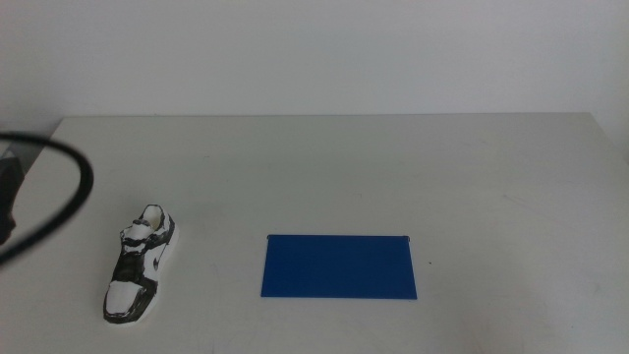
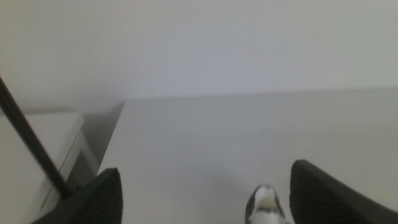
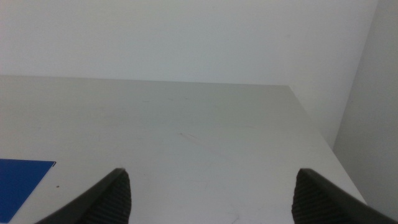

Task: Use one arm to grab the shoe from the table and place it on the mat.

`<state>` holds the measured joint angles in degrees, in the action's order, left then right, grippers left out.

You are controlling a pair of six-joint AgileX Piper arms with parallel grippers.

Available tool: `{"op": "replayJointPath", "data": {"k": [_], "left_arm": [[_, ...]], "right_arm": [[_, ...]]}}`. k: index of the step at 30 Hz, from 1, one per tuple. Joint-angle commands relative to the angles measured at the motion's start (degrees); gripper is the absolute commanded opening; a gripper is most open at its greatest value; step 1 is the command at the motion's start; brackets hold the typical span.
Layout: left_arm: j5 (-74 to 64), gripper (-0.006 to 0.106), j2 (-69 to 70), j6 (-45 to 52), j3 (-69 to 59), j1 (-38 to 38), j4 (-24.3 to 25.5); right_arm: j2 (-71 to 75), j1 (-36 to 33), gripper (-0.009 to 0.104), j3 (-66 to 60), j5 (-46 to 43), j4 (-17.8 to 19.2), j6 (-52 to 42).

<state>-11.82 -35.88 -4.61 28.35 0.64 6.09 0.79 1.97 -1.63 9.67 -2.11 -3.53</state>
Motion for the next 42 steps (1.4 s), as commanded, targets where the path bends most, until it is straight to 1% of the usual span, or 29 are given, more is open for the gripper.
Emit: {"op": "replayJointPath", "data": {"k": [1,6,12,17,23,25,30,32,36,39,42], "left_arm": [[-1.5,0.09,-2.8,0.9,5.3,-0.1,0.2],[-14.8,0.09,-7.6,1.3,13.5,-0.1,-0.1],[-26.8,0.09,-15.2,2.4,23.4,-0.1,-2.8],[-41.8,0.09,-25.3,3.6,34.7,-0.1,-3.3],[-52.1,0.09,-38.0,4.6,44.0,-0.1,-4.3],[-53.7,0.09,-41.2,5.8,45.3,-0.1,-5.4],[-53.4,0.09,-47.1,11.7,45.8,-0.1,-13.5],[-52.7,0.09,-49.2,13.4,45.8,-0.1,-15.3],[-51.5,0.09,-53.1,13.5,45.8,-0.1,-18.0],[-50.2,0.09,-56.3,13.6,45.8,-0.8,-18.2],[-48.3,0.09,-59.1,13.4,45.8,-2.4,-16.3]], "right_arm": [[1.2,0.3,0.066,0.5,-4.5,0.5,-0.7],[1.2,0.3,0.066,0.5,-4.5,0.5,-0.7],[1.2,0.3,0.066,0.5,-4.5,0.5,-0.7],[1.2,0.3,0.066,0.5,-4.5,0.5,-0.7],[1.2,0.3,0.066,0.5,-4.5,0.5,-0.7],[1.2,0.3,0.066,0.5,-4.5,0.5,-0.7],[1.2,0.3,0.066,0.5,-4.5,0.5,-0.7],[1.2,0.3,0.066,0.5,-4.5,0.5,-0.7],[1.2,0.3,0.066,0.5,-4.5,0.5,-0.7],[1.2,0.3,0.066,0.5,-4.5,0.5,-0.7],[1.2,0.3,0.066,0.5,-4.5,0.5,-0.7]]}}
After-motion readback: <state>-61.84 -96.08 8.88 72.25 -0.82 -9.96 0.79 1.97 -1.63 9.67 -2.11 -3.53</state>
